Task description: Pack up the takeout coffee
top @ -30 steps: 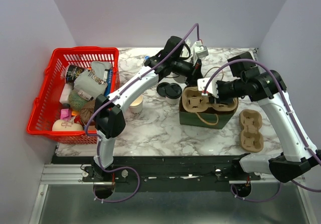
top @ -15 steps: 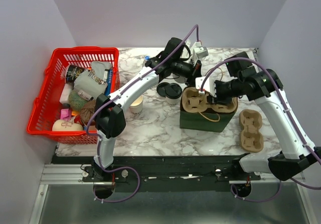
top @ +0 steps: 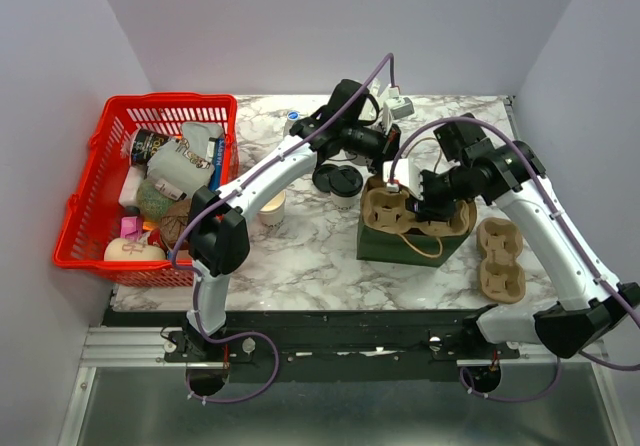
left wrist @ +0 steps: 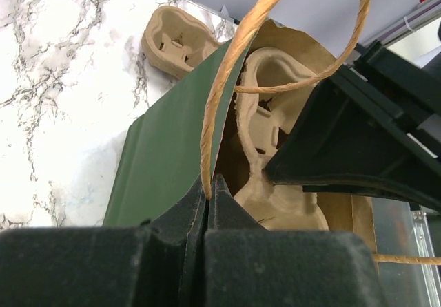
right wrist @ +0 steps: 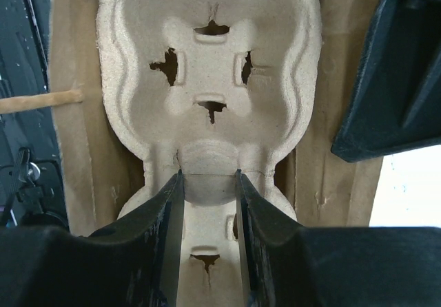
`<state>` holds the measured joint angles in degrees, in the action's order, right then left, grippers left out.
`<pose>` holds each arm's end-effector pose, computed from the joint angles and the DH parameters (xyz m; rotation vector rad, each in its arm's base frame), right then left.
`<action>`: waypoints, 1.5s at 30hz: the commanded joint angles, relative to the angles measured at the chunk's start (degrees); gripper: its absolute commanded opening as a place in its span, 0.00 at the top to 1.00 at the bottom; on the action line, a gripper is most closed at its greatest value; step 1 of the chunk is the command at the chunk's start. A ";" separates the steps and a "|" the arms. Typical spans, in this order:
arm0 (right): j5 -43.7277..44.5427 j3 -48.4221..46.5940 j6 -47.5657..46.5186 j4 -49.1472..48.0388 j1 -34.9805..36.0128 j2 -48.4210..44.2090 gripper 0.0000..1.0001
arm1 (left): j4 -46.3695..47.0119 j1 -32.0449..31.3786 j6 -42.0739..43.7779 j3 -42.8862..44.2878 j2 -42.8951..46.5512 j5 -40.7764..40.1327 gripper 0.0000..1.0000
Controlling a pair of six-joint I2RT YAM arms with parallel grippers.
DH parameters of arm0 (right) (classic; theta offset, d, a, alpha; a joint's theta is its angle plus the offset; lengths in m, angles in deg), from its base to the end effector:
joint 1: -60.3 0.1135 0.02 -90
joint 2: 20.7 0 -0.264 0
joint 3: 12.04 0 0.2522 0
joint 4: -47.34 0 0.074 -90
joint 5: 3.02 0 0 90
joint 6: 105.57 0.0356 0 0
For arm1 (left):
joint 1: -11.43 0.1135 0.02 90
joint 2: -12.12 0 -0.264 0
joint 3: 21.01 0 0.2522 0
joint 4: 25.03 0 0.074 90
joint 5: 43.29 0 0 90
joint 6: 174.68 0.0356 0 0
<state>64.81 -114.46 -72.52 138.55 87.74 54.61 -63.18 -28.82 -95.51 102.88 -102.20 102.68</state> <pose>0.1928 0.1153 0.3876 -1.8261 1.8405 0.3390 0.3319 -0.3197 0.3511 1.1663 1.8500 -1.5340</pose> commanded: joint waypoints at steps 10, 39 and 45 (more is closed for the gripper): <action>3.19 9.46 2.98 -3.42 0.95 -0.68 0.71 | -0.84 -0.36 -0.16 0.00 0.51 -0.77 0.89; -6.65 27.58 7.46 -21.20 0.95 -3.15 0.69 | -2.43 0.08 1.07 1.59 -1.17 -1.03 0.82; -7.53 30.38 9.75 -23.57 0.95 -2.89 0.69 | -2.42 0.17 1.16 1.41 -1.08 -1.30 0.81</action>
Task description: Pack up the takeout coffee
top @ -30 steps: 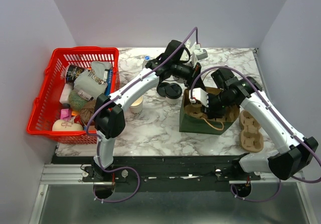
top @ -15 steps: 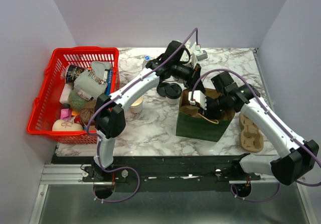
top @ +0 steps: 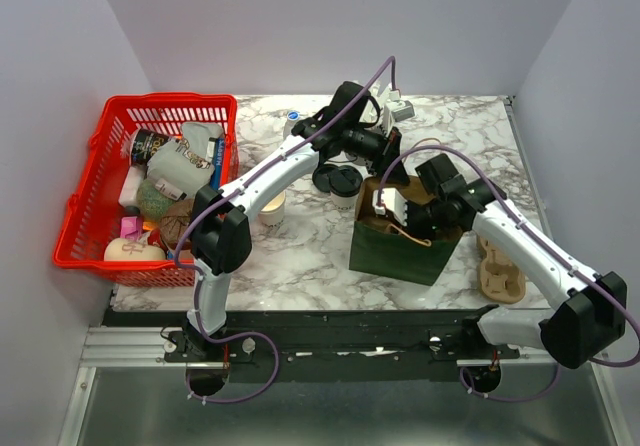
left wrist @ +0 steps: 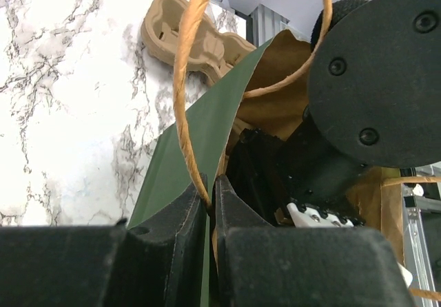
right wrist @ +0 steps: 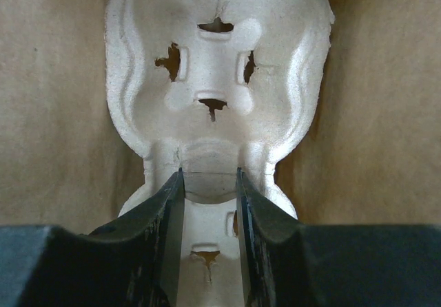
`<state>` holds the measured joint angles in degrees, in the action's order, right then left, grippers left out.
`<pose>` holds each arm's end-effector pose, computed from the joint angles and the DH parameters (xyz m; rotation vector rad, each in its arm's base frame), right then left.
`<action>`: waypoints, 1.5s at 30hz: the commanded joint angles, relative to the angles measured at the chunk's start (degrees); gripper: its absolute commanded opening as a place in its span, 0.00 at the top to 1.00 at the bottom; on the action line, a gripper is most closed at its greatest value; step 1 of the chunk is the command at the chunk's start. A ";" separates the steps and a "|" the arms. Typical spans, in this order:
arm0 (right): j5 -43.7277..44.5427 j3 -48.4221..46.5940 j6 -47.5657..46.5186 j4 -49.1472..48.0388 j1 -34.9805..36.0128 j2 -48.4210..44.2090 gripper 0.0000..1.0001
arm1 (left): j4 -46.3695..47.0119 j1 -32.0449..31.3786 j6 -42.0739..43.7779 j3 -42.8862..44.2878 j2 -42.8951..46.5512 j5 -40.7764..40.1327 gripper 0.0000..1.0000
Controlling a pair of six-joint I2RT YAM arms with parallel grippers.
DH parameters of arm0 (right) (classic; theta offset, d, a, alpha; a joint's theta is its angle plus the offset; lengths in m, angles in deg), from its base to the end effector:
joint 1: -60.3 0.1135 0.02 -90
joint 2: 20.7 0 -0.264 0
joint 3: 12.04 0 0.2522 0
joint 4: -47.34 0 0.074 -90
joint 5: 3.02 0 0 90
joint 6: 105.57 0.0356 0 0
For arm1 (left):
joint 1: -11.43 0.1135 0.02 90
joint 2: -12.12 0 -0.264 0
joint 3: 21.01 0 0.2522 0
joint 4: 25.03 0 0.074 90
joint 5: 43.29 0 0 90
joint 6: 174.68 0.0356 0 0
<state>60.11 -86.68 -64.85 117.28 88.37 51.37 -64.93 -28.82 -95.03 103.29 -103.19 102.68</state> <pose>0.1966 0.1231 0.2784 -1.7380 1.9706 0.5196 0.3340 -0.3214 0.3433 1.1669 1.8885 -1.5361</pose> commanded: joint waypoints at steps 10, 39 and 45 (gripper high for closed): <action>2.26 4.37 2.34 -5.21 0.31 -0.61 0.28 | -0.77 0.17 1.12 0.64 0.43 -1.47 0.80; 25.70 -23.94 17.81 -22.58 0.23 -20.47 0.00 | 15.83 0.08 0.77 -9.10 8.51 1.96 1.00; 40.14 -20.17 18.16 -35.43 -3.28 -20.21 0.00 | 24.10 -1.85 6.01 -14.29 14.84 1.69 1.00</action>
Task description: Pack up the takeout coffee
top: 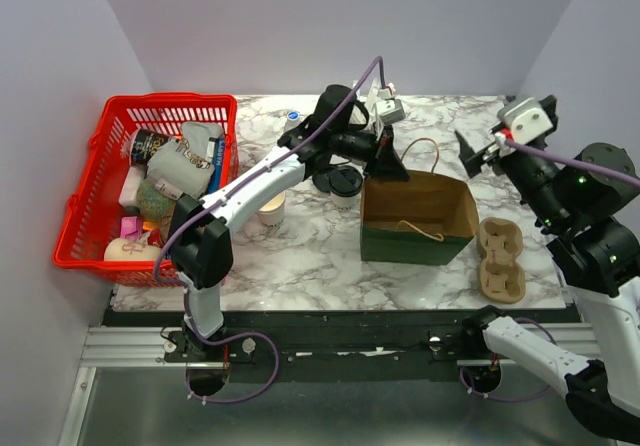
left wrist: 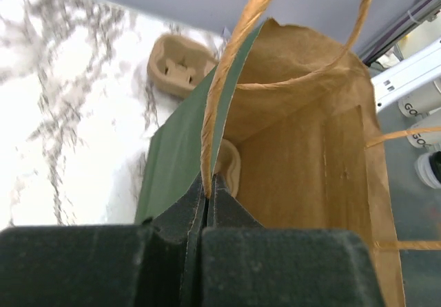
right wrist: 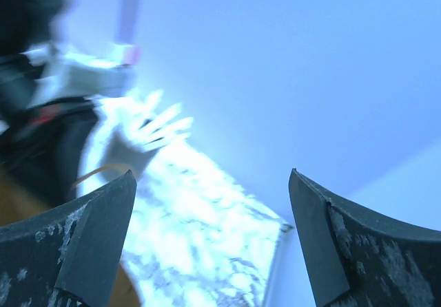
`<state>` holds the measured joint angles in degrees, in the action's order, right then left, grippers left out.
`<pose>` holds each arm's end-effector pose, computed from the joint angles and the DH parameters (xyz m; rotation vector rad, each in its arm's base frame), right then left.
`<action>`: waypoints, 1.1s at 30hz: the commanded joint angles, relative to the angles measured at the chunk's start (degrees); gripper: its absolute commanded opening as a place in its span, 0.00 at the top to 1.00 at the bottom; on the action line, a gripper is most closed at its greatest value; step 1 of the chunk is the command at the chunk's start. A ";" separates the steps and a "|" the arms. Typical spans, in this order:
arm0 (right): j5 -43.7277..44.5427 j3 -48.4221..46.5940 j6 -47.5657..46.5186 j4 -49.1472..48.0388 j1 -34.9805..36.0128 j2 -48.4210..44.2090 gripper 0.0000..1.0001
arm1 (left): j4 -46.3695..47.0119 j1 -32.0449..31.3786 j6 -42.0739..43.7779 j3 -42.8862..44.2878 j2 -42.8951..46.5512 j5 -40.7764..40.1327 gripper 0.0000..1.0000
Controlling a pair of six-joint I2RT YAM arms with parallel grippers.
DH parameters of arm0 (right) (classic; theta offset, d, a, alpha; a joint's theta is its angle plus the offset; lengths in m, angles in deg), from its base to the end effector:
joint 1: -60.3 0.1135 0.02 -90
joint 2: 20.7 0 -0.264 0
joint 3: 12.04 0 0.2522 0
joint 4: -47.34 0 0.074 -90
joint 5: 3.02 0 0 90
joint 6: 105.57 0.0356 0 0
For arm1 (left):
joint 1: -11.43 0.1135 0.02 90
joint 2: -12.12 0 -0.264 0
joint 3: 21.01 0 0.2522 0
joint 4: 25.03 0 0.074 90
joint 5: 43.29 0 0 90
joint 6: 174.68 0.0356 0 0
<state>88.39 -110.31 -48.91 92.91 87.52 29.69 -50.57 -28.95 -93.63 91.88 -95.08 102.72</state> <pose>0.1163 0.0588 0.5084 -0.7552 1.3323 -0.1039 0.3140 -0.3058 0.3588 1.2086 1.6518 -1.4885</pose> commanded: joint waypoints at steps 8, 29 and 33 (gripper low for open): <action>11.95 12.87 6.18 -11.95 -7.10 -1.25 0.00 | -4.92 -10.67 34.06 -10.87 13.76 -3.26 1.00; 9.32 20.00 11.54 -12.13 -7.36 -3.99 0.00 | 32.50 -23.60 49.47 -46.22 34.95 -33.59 1.00; 8.00 19.91 12.16 -10.72 -7.36 -4.51 0.00 | 35.06 -23.60 50.96 -46.84 35.30 -35.53 1.00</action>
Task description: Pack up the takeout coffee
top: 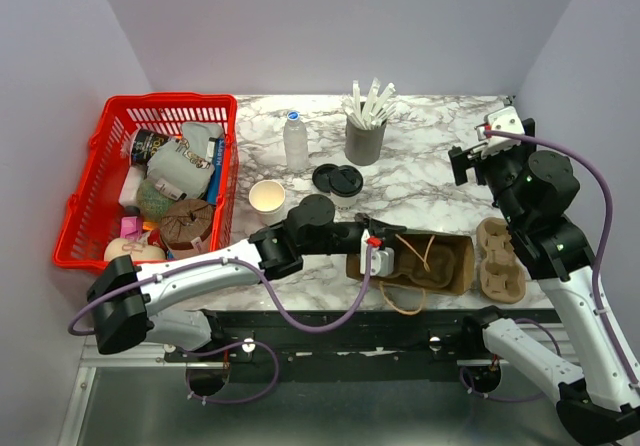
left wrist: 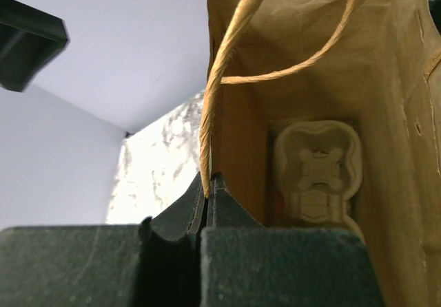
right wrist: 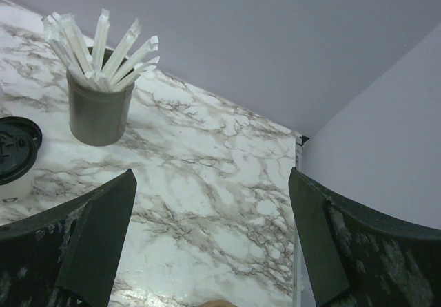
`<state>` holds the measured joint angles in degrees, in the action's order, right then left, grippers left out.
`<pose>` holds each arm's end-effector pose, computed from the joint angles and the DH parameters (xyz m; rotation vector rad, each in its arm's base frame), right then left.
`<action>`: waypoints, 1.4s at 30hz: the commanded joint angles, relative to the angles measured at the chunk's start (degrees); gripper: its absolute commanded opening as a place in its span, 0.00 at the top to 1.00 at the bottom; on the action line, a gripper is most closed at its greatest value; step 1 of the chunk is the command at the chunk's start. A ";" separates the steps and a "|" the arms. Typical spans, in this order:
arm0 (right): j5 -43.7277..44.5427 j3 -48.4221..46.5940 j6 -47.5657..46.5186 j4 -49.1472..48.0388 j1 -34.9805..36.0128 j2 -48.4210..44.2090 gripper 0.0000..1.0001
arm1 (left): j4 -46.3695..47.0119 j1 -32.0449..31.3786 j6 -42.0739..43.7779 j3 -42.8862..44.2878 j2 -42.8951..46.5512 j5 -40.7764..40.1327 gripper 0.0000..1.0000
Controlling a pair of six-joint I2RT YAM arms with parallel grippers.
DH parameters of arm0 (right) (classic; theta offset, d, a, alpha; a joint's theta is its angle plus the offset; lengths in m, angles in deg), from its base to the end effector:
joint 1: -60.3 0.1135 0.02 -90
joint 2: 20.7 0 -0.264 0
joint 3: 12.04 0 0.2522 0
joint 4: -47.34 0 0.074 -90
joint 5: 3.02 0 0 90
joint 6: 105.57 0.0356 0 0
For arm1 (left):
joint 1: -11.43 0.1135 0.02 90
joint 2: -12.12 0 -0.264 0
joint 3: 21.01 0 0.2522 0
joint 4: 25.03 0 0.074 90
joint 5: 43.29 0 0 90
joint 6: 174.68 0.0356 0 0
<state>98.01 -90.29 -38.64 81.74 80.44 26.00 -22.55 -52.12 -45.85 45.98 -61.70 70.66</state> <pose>0.1551 0.0496 0.4322 -0.4571 1.5574 -0.1953 0.1221 -0.2778 0.3290 1.4906 0.7822 -0.6699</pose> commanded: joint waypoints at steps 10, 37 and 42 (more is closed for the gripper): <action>-3.56 -5.91 3.12 5.98 -0.63 2.25 0.00 | -4.82 6.41 -15.69 10.73 -4.04 11.72 1.00; -34.57 -24.80 0.14 16.35 -5.64 27.65 0.00 | -72.48 32.69 -14.32 44.16 -13.81 31.61 1.00; -45.72 -27.88 -1.01 18.55 -5.55 35.20 0.01 | -81.38 34.45 -5.44 40.82 -11.09 27.92 1.00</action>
<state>64.52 -115.51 -38.01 96.48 75.15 56.73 -93.95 -18.61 -59.43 89.70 -76.68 99.90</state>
